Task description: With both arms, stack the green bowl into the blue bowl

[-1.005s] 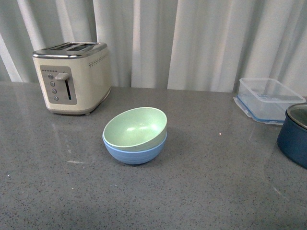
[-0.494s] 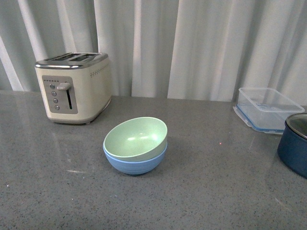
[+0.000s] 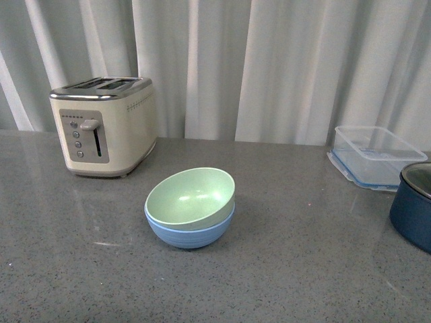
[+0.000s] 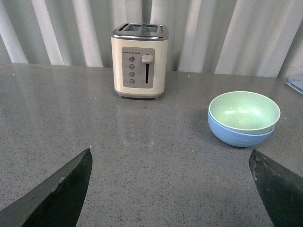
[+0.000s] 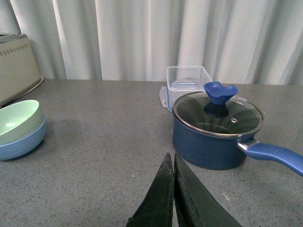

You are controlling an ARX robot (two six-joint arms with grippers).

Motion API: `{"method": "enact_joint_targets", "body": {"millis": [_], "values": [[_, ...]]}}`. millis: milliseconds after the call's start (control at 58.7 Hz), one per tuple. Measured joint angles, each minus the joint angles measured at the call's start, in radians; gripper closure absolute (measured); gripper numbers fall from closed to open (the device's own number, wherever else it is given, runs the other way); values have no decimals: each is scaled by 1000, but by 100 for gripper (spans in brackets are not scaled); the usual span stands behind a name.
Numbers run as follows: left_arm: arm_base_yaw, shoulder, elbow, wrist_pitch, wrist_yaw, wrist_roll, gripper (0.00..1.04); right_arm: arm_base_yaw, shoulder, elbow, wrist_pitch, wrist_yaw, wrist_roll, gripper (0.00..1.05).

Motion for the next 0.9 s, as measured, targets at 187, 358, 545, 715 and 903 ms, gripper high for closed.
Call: {"method": "enact_joint_targets", "body": {"millis": [187,358,545,715,903], "values": [[0,0,0,0,0,0,7,0,-61,0,-62,0,0,104],[0,0,0,0,0,0,7,0,-148,1,-171,0,0,104],[0,-1,0,0,1,0,7,0,-255,0,-262,-2,0,104],[0,0,0,0,0,0,7,0,-256,0,-262,-2,-2,99],[0,0,0,0,1,0,7,0,-256,0,-262,-2,-2,66]]}}
